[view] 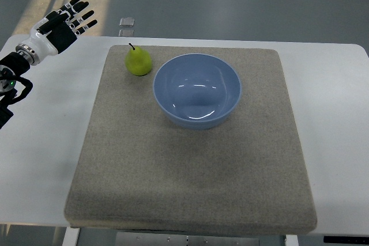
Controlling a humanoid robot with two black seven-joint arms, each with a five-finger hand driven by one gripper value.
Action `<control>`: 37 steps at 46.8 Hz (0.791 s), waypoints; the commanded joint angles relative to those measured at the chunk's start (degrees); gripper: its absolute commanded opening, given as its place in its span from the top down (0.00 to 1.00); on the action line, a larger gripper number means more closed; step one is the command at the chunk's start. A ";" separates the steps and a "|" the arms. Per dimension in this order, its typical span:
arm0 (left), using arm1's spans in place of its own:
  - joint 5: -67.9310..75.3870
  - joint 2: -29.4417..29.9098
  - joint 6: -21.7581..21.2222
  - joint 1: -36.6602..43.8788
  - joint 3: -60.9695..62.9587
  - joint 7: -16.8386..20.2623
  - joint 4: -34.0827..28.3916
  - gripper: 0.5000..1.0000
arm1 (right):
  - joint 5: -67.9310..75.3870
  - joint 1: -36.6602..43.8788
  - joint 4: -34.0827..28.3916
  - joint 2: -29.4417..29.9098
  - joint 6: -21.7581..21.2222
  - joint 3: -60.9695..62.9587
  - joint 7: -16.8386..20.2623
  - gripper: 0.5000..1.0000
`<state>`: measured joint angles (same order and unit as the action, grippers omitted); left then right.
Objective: Place pear in bowl with left hand
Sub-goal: 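Move the open left hand toward the green pear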
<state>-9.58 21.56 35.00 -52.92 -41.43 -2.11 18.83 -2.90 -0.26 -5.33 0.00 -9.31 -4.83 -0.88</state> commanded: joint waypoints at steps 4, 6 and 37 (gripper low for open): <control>0.35 -0.03 0.00 0.01 0.56 0.09 -0.02 0.01 | 0.00 0.00 -0.03 0.00 0.00 0.00 0.00 0.15; 0.44 0.06 0.00 0.01 0.38 0.09 -0.02 0.01 | 0.00 0.00 -0.03 0.00 0.00 0.00 0.00 0.15; 3.24 0.59 0.00 -2.10 0.56 0.26 -1.52 0.01 | 0.00 0.00 -0.03 0.00 0.00 0.00 0.00 0.15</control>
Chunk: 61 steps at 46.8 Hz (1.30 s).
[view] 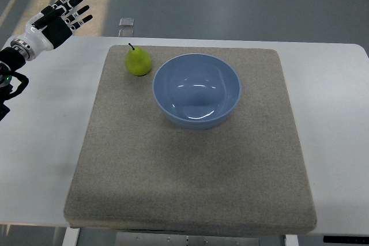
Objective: Place pear in bowl with left hand
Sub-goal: 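Move the open left hand toward the green pear, then lower the left hand around the pear and close the fingers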
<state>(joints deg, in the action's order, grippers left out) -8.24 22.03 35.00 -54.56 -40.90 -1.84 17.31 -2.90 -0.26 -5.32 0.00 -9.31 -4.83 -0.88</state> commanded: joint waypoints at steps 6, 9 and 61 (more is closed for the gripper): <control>11.12 0.12 0.00 -1.86 0.03 0.09 0.09 0.01 | 0.00 0.00 0.05 0.00 0.00 0.00 0.00 0.15; 17.45 0.20 0.00 -2.57 -0.32 0.17 0.35 0.01 | 0.00 0.00 -0.04 0.00 0.00 0.00 0.00 0.15; 92.44 -3.84 -4.32 -12.50 3.10 13.27 5.54 0.02 | 0.00 0.00 -0.04 0.00 0.00 0.00 0.00 0.15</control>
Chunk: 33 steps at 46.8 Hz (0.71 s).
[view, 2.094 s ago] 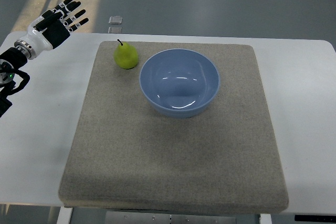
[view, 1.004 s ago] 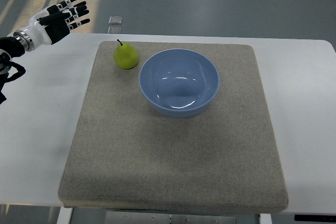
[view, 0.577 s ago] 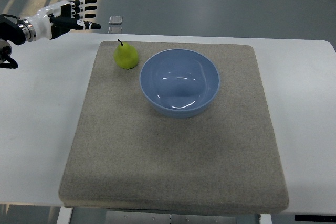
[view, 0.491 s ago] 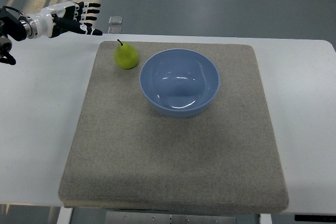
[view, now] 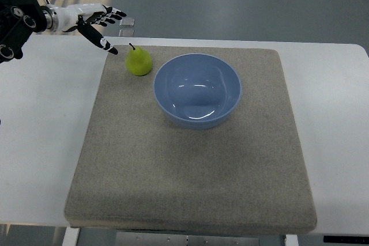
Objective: Place pear in bowl with left hand
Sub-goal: 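Lower the left hand around the pear and close the fingers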
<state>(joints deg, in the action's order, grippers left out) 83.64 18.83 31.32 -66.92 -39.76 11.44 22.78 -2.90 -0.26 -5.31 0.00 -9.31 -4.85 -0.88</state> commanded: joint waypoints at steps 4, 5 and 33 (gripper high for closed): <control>1.17 -1.34 -1.87 -0.58 5.91 -0.01 0.77 0.03 | 0.00 0.00 0.03 0.00 0.00 0.02 0.00 0.15; 1.17 -1.43 -2.48 -0.58 6.70 -0.01 0.94 0.03 | 0.00 0.00 -0.05 0.00 0.00 0.02 0.00 0.15; 1.44 -5.91 -8.55 1.79 12.42 -0.01 0.86 0.03 | 0.00 0.00 -0.05 0.00 0.00 0.02 0.00 0.15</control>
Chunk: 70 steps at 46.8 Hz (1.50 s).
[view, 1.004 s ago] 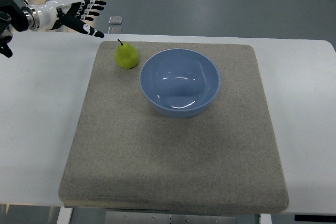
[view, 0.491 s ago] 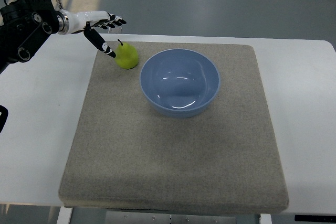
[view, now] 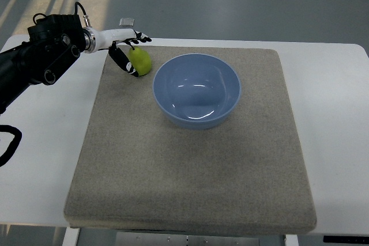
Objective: Place pear in bowl with left hand
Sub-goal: 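Lower the left hand around the pear and close the fingers, then lift the pear upward with the left hand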
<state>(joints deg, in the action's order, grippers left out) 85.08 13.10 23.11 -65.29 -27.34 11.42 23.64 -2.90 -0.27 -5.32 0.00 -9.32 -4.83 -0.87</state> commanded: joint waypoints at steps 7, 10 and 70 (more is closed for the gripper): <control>-0.01 -0.18 -0.61 0.25 0.98 0.00 -0.09 0.03 | 0.00 0.00 -0.04 0.00 0.00 0.00 -0.01 0.15; -0.01 -0.18 -0.61 0.25 1.06 0.00 -0.18 0.03 | 0.00 0.00 -0.04 0.00 0.00 0.00 -0.01 0.15; -0.62 5.80 -2.28 -1.86 0.71 0.09 4.92 1.00 | 0.00 0.00 -0.04 0.00 0.00 0.00 -0.01 0.15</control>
<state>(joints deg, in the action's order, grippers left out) 84.60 18.14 20.28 -66.77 -26.66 11.43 27.78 -2.90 -0.26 -5.34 0.00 -9.31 -4.84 -0.88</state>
